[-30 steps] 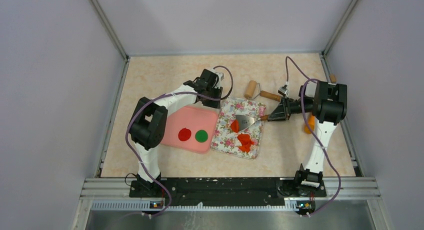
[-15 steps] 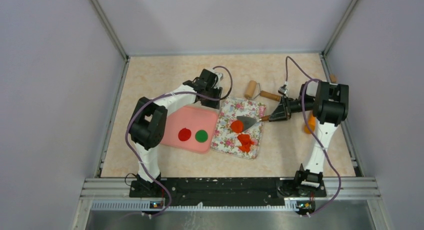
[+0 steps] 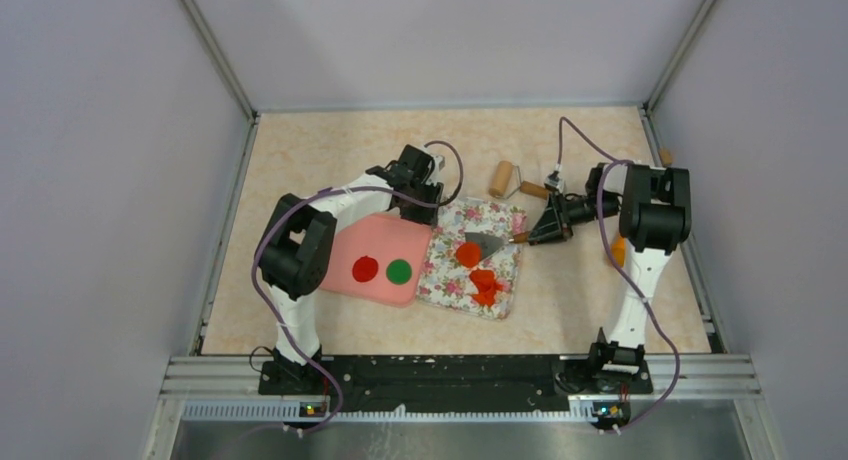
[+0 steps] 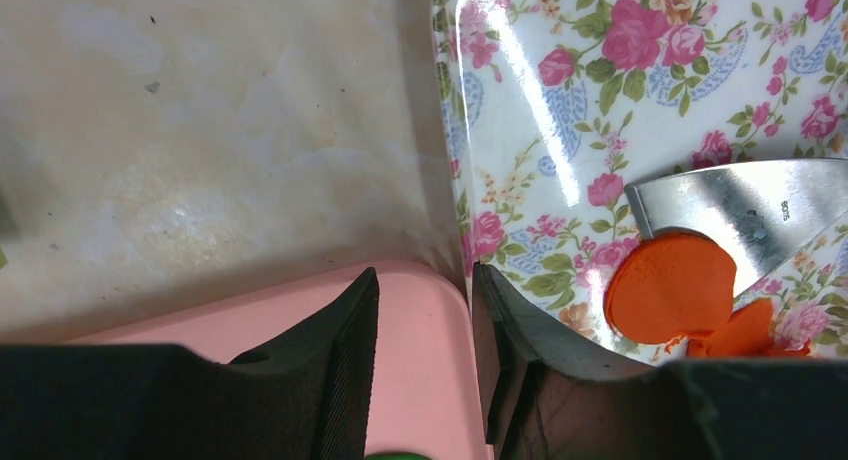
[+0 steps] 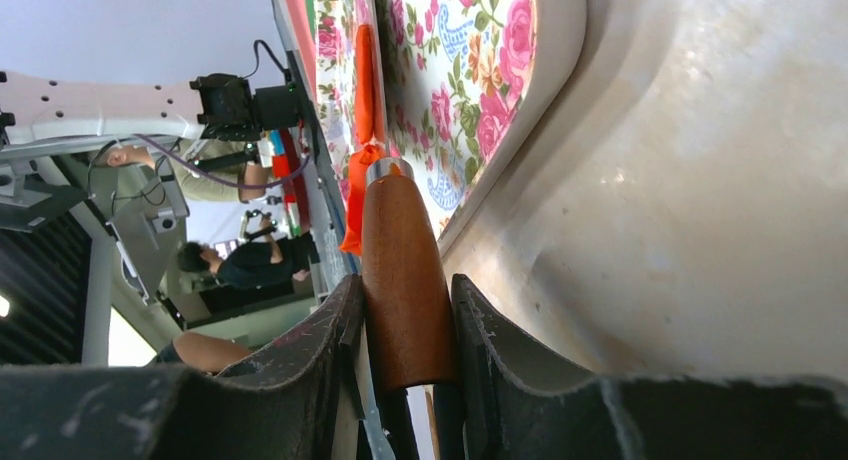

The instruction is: Roll out the dumpling wrappers from the dough

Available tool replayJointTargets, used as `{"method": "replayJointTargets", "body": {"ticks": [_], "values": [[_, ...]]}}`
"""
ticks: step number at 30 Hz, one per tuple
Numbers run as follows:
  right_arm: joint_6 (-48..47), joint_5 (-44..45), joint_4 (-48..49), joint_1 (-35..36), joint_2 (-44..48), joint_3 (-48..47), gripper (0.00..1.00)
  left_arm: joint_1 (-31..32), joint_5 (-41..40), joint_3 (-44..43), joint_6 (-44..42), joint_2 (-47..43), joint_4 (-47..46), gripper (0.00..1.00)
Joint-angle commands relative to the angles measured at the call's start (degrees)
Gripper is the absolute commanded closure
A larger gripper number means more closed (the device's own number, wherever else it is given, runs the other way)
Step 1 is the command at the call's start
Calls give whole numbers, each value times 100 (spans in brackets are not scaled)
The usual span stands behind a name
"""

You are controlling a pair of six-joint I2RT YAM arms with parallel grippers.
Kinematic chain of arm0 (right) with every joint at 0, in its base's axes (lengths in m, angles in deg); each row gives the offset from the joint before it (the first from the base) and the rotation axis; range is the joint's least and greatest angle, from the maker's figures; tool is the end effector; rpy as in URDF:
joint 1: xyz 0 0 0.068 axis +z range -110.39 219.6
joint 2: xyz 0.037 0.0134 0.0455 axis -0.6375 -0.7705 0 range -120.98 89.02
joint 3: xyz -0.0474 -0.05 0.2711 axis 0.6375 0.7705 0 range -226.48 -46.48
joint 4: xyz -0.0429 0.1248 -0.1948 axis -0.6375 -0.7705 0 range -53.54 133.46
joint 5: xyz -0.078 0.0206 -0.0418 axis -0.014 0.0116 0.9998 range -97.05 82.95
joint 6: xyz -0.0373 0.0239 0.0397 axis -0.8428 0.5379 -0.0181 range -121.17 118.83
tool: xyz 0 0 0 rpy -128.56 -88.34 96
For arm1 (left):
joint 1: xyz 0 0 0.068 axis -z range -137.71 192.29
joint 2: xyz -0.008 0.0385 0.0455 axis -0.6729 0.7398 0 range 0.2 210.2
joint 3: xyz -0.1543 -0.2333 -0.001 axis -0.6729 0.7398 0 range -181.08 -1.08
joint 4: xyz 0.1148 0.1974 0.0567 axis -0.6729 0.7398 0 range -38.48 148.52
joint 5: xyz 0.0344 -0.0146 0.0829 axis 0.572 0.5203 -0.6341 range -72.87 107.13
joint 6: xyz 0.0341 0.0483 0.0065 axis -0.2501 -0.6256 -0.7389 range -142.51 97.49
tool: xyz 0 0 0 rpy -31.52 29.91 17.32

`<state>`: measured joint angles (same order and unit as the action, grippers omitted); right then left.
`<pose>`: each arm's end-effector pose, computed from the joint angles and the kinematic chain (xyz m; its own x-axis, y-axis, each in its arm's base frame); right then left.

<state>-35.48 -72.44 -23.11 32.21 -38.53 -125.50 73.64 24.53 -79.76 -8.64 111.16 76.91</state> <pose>0.3370 -0.0037 0.1223 -0.9876 -0.1086 -0.1137 -0.1461 0.3659 0.9191 0.3343 -0.2104 0.2026 -0.8383 0.2324 -0.4931 0.3850 0.8928 -0.2339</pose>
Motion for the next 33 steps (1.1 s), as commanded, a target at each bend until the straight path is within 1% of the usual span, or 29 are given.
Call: {"method": "replayJointTargets", "body": {"ticks": [1, 7, 10, 14, 20, 23, 29, 33], "values": [[130, 1001, 891, 291, 103, 56, 100, -27, 186, 200, 104, -232, -143, 57], [-250, 830, 549, 325, -60, -102, 100, -25, 157, 237, 112, -238, -157, 57], [-637, 536, 76, 372, -149, -275, 100, -29, 152, 221, 90, -216, -156, 57], [-1346, 10, -806, 388, -279, -503, 100, -33, 147, 256, 97, -203, -173, 57], [-2002, -99, -1424, 388, -371, -564, 100, -33, 110, 280, 73, -261, -163, 57], [-2419, -190, -1905, 388, -514, -690, 100, -33, 87, 309, 47, -293, -166, 57], [-2406, -199, -1939, 384, -445, -689, 100, -33, 69, 343, 37, -338, -183, 57], [-2369, -353, -1947, 341, -335, -637, 100, -33, 69, 347, 37, -352, -201, 57]]}}
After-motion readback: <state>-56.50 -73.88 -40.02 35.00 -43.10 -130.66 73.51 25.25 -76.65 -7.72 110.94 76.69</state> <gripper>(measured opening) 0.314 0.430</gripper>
